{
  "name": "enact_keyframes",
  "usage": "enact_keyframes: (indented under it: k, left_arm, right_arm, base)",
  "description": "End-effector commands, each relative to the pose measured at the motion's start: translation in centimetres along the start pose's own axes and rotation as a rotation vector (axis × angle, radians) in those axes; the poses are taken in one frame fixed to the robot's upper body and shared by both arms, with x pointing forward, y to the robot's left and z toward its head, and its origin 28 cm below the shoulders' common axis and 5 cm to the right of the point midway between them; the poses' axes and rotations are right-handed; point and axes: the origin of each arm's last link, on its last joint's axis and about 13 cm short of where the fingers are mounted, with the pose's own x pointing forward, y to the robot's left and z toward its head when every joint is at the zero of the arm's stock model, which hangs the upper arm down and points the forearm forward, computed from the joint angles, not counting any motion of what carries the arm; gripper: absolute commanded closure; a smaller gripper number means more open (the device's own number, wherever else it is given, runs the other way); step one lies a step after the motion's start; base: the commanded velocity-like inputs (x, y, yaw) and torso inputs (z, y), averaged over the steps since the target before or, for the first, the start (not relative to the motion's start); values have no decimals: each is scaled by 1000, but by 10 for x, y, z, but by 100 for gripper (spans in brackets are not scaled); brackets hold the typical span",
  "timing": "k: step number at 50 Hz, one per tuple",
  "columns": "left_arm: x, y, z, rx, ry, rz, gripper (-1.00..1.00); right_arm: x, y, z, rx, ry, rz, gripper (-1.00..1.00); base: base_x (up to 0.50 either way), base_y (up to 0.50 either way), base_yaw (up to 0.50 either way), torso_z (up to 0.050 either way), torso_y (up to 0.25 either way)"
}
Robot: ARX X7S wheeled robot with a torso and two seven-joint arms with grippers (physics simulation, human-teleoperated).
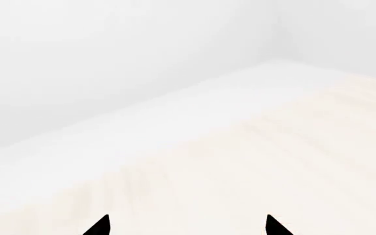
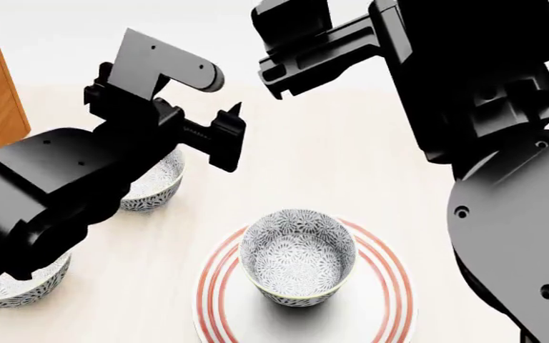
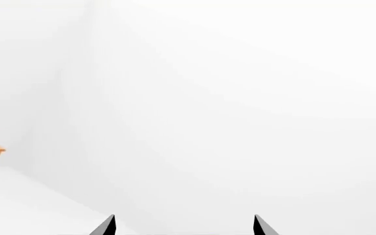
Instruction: Put the bowl at the front on the plate.
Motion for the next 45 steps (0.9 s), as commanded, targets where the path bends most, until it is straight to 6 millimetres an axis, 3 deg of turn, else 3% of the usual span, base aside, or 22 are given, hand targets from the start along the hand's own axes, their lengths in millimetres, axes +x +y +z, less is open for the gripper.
enact_keyframes:
  k: [1, 24, 45]
  left_arm:
    - [-10, 6, 1, -46, -38, 37, -100]
    - [-35, 3, 3, -115, -135, 30, -100]
    - [-91, -15, 21, -98, -301, -69, -100]
  right_arm:
    - [-5, -1, -7, 10, 13, -24, -100]
    - [-11, -1, -21, 34, 45, -53, -100]
    - [-16, 1, -26, 46, 53, -60, -100]
  base:
    - [0, 0, 0, 0, 0]
    - [0, 0, 0, 0, 0]
    - [0, 0, 0, 0, 0]
